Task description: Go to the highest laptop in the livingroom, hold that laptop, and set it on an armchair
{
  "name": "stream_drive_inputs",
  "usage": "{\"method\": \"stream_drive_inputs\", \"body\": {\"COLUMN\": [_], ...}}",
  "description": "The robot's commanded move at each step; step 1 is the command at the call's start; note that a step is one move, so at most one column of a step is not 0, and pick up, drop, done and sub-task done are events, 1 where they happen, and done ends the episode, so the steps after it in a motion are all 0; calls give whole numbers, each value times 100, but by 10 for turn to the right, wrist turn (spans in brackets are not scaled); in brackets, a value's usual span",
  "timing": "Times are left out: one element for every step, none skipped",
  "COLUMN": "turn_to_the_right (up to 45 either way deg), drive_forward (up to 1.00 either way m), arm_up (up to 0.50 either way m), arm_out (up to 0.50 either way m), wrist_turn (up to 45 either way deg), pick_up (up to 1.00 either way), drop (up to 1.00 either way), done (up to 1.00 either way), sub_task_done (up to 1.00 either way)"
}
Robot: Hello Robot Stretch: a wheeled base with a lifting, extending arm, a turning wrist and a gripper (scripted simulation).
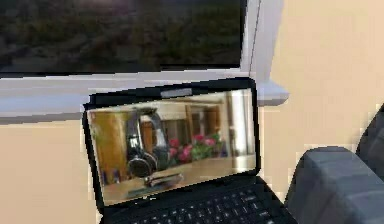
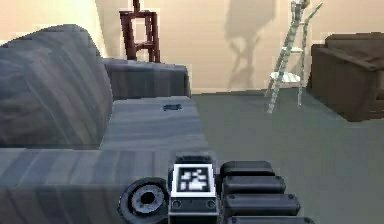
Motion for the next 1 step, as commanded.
{"method": "stream_drive_inputs", "body": {"turn_to_the_right": [450], "drive_forward": [0], "arm_up": [0], "arm_out": [0], "wrist_turn": [0], "pick_up": [0], "drop": [0], "done": [0], "sub_task_done": [0]}}
